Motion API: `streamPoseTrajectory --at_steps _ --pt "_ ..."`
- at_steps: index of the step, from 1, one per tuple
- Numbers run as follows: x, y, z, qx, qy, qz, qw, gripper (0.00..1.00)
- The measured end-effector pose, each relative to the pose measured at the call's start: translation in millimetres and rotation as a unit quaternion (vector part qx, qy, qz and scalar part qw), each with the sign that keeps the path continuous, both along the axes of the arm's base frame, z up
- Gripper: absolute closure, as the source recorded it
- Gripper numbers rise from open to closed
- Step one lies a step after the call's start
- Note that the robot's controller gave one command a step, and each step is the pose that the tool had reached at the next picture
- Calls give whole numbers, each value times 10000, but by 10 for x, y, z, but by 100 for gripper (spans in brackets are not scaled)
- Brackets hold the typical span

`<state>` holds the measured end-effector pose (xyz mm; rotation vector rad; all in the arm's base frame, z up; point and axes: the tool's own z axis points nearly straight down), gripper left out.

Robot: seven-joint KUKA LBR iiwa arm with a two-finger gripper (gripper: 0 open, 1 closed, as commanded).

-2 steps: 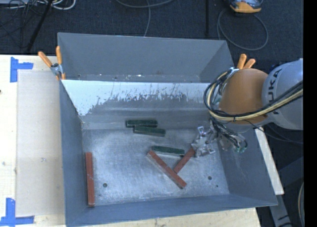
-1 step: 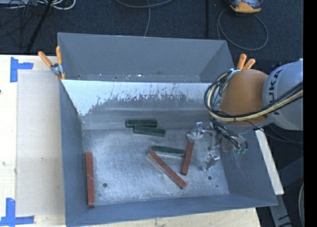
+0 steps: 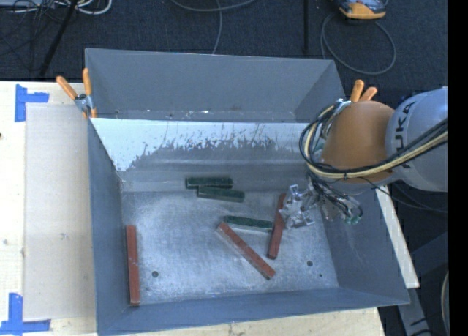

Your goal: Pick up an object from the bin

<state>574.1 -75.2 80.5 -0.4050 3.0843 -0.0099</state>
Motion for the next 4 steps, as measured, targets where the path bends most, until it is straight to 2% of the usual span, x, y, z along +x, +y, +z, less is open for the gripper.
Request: streamPoseTrajectory --at_steps 1,2,3,4 --pt "-57 -25 -12 -11 131 3 9999 0" --pt "-4 1 -4 2 6 10 10000 100" --pt "-67 -21 -32 -7 137 11 9999 0" --pt "-62 -18 -32 -6 126 14 9999 0"
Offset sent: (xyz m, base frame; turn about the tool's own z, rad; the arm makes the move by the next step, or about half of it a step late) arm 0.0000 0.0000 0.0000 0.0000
